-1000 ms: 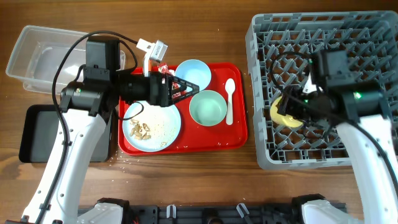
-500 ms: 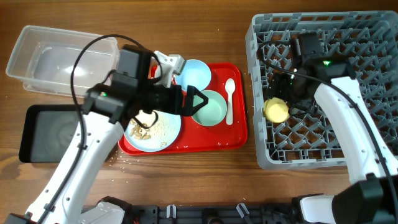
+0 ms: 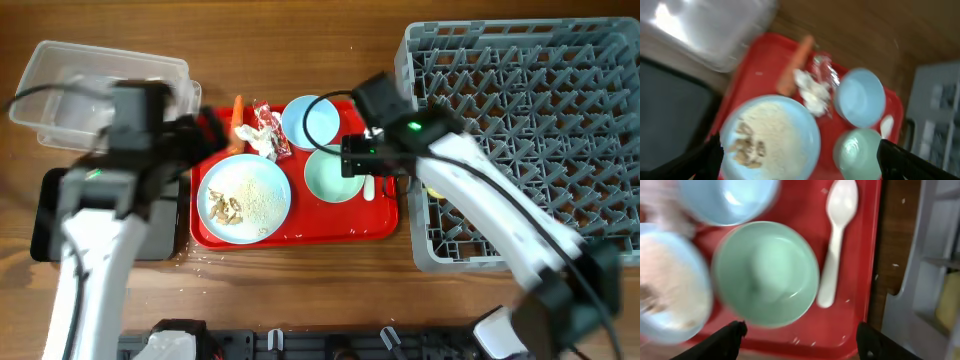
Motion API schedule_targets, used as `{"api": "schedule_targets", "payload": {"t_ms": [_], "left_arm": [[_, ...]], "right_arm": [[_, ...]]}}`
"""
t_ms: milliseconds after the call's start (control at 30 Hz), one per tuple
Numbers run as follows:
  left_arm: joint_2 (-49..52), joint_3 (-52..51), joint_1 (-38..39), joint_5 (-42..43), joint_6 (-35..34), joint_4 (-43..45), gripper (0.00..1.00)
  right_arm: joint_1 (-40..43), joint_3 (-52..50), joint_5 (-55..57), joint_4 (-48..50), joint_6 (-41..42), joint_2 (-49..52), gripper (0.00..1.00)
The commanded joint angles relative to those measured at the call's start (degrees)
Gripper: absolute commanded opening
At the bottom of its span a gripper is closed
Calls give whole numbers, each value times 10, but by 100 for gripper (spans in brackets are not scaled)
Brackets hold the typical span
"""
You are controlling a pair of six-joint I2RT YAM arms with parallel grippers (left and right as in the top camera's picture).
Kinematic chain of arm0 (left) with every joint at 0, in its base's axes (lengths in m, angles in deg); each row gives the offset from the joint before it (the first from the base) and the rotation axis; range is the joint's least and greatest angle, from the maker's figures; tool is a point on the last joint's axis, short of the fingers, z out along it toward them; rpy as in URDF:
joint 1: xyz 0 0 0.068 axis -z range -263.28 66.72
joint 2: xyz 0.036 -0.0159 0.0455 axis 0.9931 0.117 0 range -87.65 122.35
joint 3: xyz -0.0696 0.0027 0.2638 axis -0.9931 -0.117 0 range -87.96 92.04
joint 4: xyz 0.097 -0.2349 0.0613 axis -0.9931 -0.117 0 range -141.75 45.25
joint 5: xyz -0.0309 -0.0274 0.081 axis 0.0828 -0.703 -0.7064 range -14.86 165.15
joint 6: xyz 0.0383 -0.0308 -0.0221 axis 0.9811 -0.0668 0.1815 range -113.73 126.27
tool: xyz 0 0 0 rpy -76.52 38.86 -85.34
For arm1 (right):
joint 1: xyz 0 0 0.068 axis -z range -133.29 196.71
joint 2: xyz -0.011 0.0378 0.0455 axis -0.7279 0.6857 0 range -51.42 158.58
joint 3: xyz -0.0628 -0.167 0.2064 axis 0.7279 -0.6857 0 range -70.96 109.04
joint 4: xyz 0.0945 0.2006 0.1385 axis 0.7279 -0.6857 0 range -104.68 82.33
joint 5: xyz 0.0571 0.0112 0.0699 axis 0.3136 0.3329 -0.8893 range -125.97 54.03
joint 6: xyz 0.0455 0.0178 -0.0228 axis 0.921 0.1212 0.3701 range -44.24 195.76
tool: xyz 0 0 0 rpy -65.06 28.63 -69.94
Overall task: Sort waste into correct bins and load items into the dishwasher rack
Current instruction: 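Grasp the green bowl with the right gripper and place it in the rack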
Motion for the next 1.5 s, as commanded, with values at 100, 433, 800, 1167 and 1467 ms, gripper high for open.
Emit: {"api": "schedule_targets", "payload": {"t_ms": [100,433,800,1167,1467], "left_arm": [[-38,16,-135,-16,-11,-31,100],[-37,16,-150,-16,-11,-31,100],[-37,16,-150,-16,-11,-31,100],[-37,16,-150,-16,-11,-31,100],[-37,16,-150,-16,-11,-31,100]], "right_arm": [[19,-3,-89,56,-54,121,59],[23,7,30,-10,11,73,5],[41,8,575,7,22,-197,4],[263,-8,672,56,-29,-48,4],[260,-8,673,171,-148,64,4]]}}
